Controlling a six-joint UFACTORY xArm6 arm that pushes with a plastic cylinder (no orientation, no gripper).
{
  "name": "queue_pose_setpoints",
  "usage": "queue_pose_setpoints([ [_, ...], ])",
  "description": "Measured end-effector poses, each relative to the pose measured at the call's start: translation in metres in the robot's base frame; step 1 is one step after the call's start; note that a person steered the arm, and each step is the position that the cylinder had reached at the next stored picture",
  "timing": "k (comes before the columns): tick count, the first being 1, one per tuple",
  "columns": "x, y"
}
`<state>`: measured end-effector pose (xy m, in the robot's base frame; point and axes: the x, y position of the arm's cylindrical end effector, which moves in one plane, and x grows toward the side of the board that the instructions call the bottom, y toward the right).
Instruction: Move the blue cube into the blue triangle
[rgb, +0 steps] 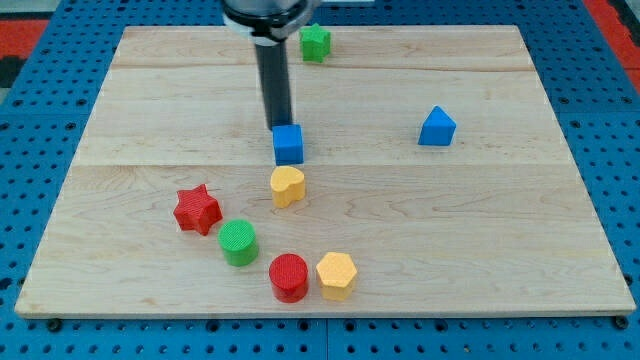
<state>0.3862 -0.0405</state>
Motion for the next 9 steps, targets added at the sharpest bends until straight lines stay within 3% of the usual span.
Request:
queue_pose_setpoints([
  [2,0.031,-0.046],
  [3,0.05,-0.022],
  [5,0.001,0.053],
  [6,-0.011,0.035],
  [9,-0.019,0.087],
])
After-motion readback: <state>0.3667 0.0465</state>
